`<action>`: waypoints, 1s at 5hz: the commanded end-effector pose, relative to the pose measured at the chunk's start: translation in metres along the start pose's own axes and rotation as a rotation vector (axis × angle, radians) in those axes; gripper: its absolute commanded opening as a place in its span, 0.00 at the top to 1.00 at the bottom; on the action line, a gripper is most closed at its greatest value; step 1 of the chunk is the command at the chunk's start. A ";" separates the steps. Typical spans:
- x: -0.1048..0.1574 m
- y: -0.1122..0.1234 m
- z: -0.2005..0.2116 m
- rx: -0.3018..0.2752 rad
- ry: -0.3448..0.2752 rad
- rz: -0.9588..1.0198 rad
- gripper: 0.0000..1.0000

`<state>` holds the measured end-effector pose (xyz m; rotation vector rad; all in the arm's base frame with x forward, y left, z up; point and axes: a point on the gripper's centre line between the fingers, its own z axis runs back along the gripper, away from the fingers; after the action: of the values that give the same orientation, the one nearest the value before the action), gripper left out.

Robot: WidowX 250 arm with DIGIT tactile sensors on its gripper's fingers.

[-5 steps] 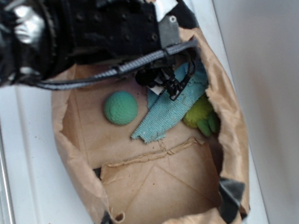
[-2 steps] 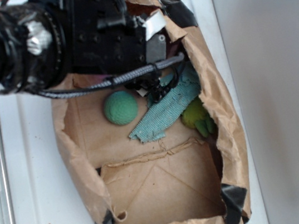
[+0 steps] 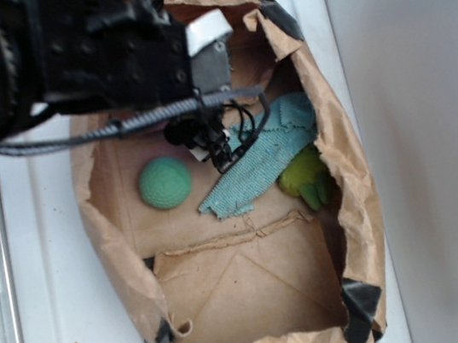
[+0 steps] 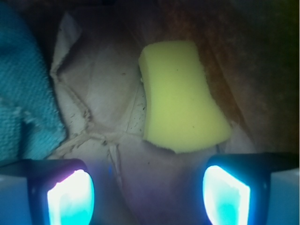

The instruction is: Grab the green sponge.

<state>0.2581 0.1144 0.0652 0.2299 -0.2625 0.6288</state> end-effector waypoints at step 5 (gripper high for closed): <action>0.036 0.027 -0.014 0.134 -0.121 0.139 0.00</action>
<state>0.2679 0.1475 0.0490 0.3759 -0.2988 0.7523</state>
